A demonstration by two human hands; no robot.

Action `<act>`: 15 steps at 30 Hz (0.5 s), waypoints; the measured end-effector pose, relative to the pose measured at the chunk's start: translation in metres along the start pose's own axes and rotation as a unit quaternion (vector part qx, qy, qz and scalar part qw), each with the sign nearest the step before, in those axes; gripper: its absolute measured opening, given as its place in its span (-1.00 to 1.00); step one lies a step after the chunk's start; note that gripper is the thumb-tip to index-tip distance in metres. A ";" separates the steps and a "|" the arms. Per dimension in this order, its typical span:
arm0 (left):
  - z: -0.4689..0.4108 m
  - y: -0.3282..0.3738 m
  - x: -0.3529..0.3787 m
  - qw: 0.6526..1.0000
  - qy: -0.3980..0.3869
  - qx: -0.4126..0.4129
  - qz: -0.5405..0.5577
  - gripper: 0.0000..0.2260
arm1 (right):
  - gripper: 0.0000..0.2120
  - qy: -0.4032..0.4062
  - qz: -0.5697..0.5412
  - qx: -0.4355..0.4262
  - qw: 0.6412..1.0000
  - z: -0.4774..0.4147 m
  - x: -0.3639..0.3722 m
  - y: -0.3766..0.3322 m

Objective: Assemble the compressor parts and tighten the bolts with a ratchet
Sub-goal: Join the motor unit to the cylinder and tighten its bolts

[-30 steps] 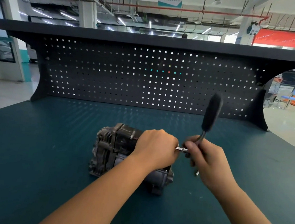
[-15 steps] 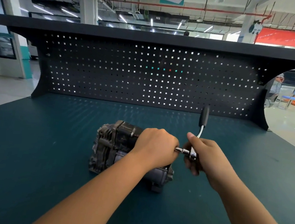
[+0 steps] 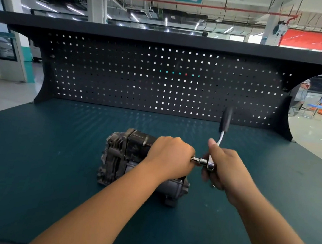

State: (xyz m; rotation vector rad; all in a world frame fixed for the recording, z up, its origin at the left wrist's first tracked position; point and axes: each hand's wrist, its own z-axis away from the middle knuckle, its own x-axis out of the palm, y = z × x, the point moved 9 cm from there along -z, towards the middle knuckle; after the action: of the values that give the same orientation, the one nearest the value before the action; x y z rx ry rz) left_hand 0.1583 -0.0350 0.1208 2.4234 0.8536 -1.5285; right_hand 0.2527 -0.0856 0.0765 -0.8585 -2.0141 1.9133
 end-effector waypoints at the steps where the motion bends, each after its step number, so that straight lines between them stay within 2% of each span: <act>1: 0.001 0.000 0.000 1.000 -0.002 0.001 0.003 -0.77 | -0.44 -0.058 -0.069 0.080 0.993 0.001 0.007 0.009; 2: 0.002 0.001 -0.001 1.000 -0.004 0.003 0.005 -0.77 | -0.44 -0.094 -0.115 0.125 0.981 0.004 0.012 0.015; 3: 0.002 0.001 -0.001 1.000 -0.004 0.004 0.006 -0.78 | -0.45 -0.105 -0.124 0.133 0.978 0.007 0.013 0.017; 4: 0.003 0.001 -0.002 1.000 -0.003 0.003 0.006 -0.78 | -0.45 -0.100 -0.102 0.105 0.984 0.008 0.012 0.015; 6: 0.004 0.000 -0.003 1.000 0.000 0.000 0.006 -0.79 | -0.43 -0.048 -0.028 -0.025 0.998 0.009 0.005 -0.001; 8: 0.004 -0.001 -0.004 1.000 0.005 0.003 0.004 -0.79 | -0.51 0.007 0.068 -0.198 0.978 0.020 -0.002 -0.027; 9: 0.004 -0.001 -0.004 1.000 0.006 0.005 0.004 -0.79 | -0.59 0.028 0.145 -0.296 0.944 0.028 -0.003 -0.041; 11: 0.004 -0.001 -0.004 1.000 0.009 0.004 0.010 -0.78 | -0.74 0.068 0.304 -0.457 0.833 0.048 0.000 -0.057; 13: 0.001 -0.003 -0.003 1.000 0.010 -0.006 0.019 -0.78 | -0.76 0.081 0.391 -0.536 0.744 0.061 0.009 -0.059; 14: 0.000 -0.004 -0.003 1.000 0.010 -0.009 0.019 -0.79 | -0.73 0.090 0.405 -0.553 0.723 0.064 0.011 -0.057; 15: -0.001 -0.004 -0.002 1.000 0.011 -0.009 0.017 -0.79 | -0.71 0.100 0.401 -0.556 0.721 0.064 0.010 -0.056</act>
State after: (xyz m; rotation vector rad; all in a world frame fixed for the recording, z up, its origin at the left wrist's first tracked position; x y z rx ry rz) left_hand 0.1563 -0.0316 0.1242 2.4331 0.8233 -1.4792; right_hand 0.1961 -0.1319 0.1213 -2.3705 -2.8026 0.4101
